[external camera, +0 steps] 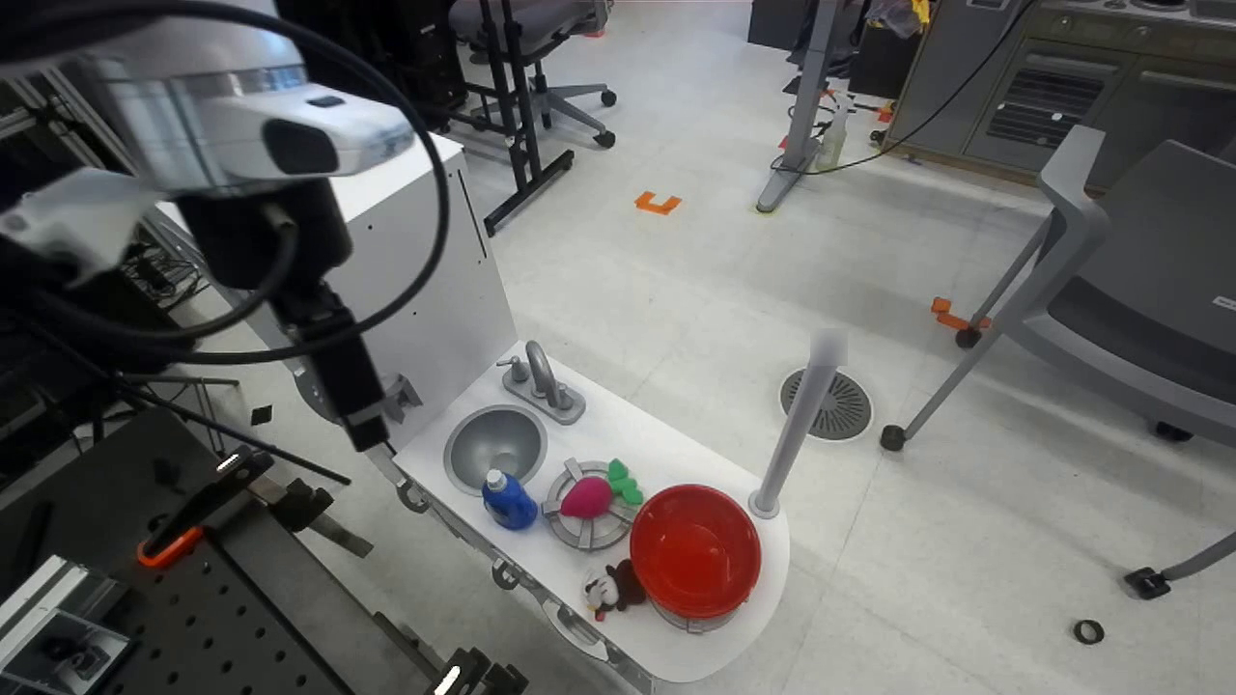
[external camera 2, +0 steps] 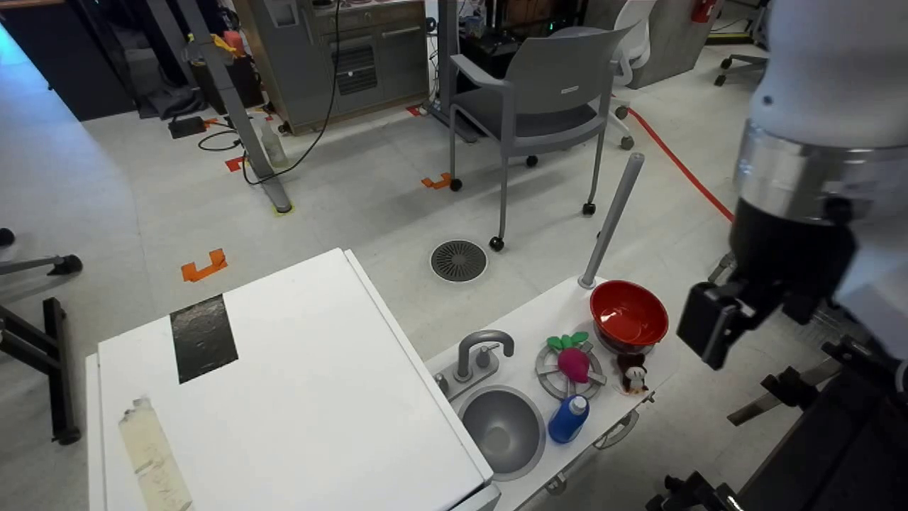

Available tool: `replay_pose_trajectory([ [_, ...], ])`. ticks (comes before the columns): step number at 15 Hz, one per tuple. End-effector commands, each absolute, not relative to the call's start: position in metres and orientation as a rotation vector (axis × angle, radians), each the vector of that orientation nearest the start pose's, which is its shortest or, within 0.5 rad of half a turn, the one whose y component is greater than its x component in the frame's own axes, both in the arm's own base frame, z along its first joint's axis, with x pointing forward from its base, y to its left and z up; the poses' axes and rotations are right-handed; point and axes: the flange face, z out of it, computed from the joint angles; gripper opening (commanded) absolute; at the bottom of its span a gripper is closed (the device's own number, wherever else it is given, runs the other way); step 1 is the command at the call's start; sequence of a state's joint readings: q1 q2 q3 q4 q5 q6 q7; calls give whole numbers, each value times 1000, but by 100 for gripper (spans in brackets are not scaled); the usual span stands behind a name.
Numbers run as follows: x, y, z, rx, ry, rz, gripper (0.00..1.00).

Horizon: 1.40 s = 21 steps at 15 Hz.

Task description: Turn the tap nozzle to the left

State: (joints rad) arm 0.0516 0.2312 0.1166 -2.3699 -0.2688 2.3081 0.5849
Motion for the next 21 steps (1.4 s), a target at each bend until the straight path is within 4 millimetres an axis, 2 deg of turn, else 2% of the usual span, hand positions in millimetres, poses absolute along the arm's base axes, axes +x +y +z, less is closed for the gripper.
replay_pose_trajectory([
  [1,530,71,151,-3370,504,340,100],
  [4,568,60,101,-3436,601,248,100],
  [8,609,53,25,-3451,627,94,100],
  [11,632,60,-32,-3440,538,-43,100],
  [12,636,68,-50,-3419,492,-85,100],
  [14,643,83,-67,-3377,419,-159,100],
  [17,643,104,-80,-3330,269,-259,100],
  [21,642,103,-78,-3327,124,-305,100],
])
